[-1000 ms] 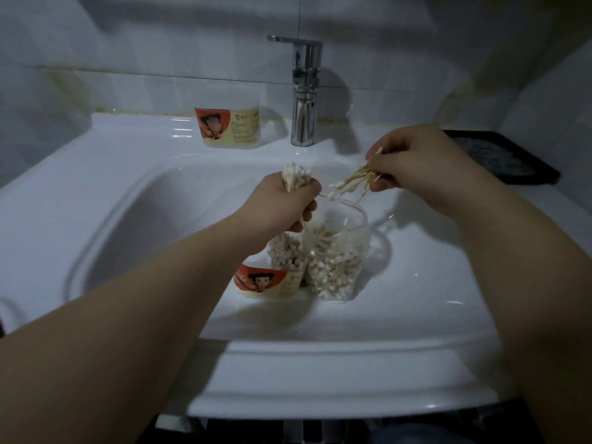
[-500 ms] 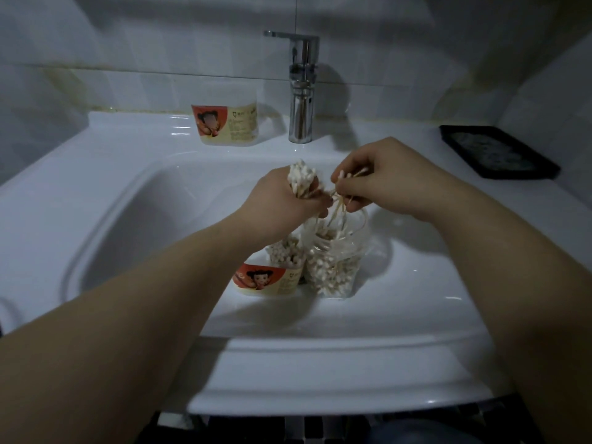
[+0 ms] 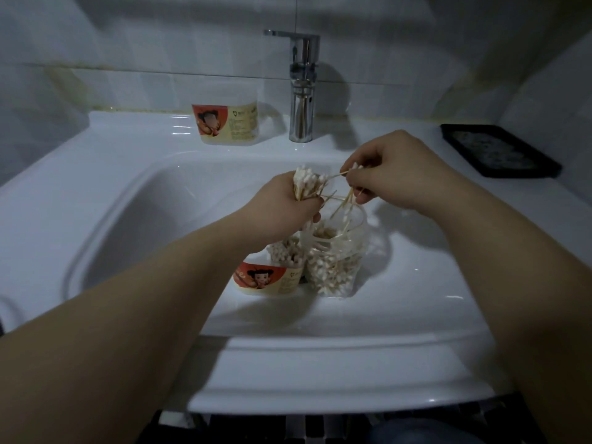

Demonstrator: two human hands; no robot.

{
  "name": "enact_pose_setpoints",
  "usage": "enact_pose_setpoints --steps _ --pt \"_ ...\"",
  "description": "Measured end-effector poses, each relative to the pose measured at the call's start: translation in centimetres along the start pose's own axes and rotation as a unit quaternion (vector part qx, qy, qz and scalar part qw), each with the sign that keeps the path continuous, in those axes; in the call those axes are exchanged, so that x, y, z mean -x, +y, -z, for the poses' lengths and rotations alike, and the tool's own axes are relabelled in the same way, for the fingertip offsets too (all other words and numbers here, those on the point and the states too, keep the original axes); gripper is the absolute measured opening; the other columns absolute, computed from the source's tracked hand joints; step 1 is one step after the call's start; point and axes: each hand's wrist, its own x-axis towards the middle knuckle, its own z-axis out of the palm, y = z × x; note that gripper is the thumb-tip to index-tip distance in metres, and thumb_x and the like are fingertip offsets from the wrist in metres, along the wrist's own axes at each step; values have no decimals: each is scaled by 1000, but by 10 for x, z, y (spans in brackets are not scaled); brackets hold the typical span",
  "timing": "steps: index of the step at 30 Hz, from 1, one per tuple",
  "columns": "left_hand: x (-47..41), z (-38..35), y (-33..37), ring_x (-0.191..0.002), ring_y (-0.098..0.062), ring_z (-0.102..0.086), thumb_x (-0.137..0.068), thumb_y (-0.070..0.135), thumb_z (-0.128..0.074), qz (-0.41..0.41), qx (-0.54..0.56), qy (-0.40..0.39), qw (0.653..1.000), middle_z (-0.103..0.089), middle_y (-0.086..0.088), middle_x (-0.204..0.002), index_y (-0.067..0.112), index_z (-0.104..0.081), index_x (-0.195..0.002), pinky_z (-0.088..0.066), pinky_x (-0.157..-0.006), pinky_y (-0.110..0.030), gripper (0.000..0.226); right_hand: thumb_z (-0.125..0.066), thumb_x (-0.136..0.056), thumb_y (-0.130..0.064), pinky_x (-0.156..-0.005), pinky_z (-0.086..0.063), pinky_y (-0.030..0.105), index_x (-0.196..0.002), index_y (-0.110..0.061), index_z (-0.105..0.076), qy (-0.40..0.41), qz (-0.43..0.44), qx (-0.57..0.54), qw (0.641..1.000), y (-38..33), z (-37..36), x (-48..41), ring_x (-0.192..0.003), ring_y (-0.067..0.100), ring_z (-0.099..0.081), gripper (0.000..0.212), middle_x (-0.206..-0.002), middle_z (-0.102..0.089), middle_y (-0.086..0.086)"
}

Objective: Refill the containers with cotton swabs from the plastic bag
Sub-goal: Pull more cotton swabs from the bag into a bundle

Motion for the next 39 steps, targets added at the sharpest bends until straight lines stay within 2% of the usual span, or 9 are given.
enact_pose_setpoints --steps 3,5,10,16,21,25,30,35,39 --pt "-1 2 1 -75 -6 -68 -98 10 -57 13 34 -3 999 -77 4 -94 18 -66 -113 -56 -72 -28 19 -66 -88 -10 -71 -59 29 -83 -24 -76 43 -10 18 999 3 4 -2 -62 10 -75 18 -66 -75 1" --pt "-1 2 3 -73 -6 -65 -100 9 -53 15 58 -5 998 -77 4 -94 17 -62 -117 -55 -72 -27 21 -66 -86 -9 -70 -57 27 -81 -24 -76 51 -15 14 998 3 7 -3 -60 9 -74 18 -64 -74 0" --pt "-3 -1 2 -69 -10 -59 -103 24 -58 -6 69 52 996 -64 2 -82 17 -60 -101 -50 -68 -27 7 -66 -87 -8 -62 -52 23 -82 -23 -76 10 -4 49 999 1 5 1 -61 10 -74 19 -68 -76 2" --pt "-7 2 1 -61 -3 -61 -102 17 -57 -45 64 106 991 -66 -1 -75 9 -60 -93 -47 -57 -13 13 -68 -91 -10 -70 -57 28 -86 -25 -77 -45 42 70 996 -3 0 5 -64 8 -75 18 -67 -75 -2" --pt "-3 1 2 -78 -7 -74 -103 17 -55 -58 60 50 995 -76 -3 -93 3 -62 -110 -52 -63 -13 17 -71 -91 -14 -68 -56 30 -93 -25 -77 -50 54 50 996 -6 -4 7 -66 8 -75 13 -71 -76 -1" --pt "2 -3 4 -65 -8 -64 -101 17 -60 -74 37 16 996 -68 0 -78 10 -61 -101 -49 -59 -15 7 -74 -90 -14 -75 -60 34 -100 -24 -75 -50 50 44 997 -4 -7 5 -65 9 -75 14 -74 -76 0" --pt "0 0 5 -66 -8 -62 -101 26 -63 -58 37 33 997 -64 1 -77 11 -64 -110 -53 -66 -26 18 -74 -89 -13 -83 -62 41 -117 -25 -70 -17 27 0 1000 1 -7 0 -67 12 -76 30 -79 -77 1" --pt "-2 0 3 -69 -12 -66 -103 26 -59 -38 50 40 997 -66 -1 -76 15 -64 -91 -58 -80 -45 17 -77 -84 -4 -85 -63 45 -99 -18 -73 21 15 -127 991 3 -3 -4 -68 26 -76 21 -74 -75 12" --pt "-1 0 4 -74 -7 -70 -106 26 -54 -31 59 43 997 -73 3 -87 9 -67 -105 -58 -72 -26 21 -77 -84 0 -82 -64 40 -96 -13 -74 -4 16 -172 985 0 -4 -2 -73 29 -76 18 -79 -75 19"
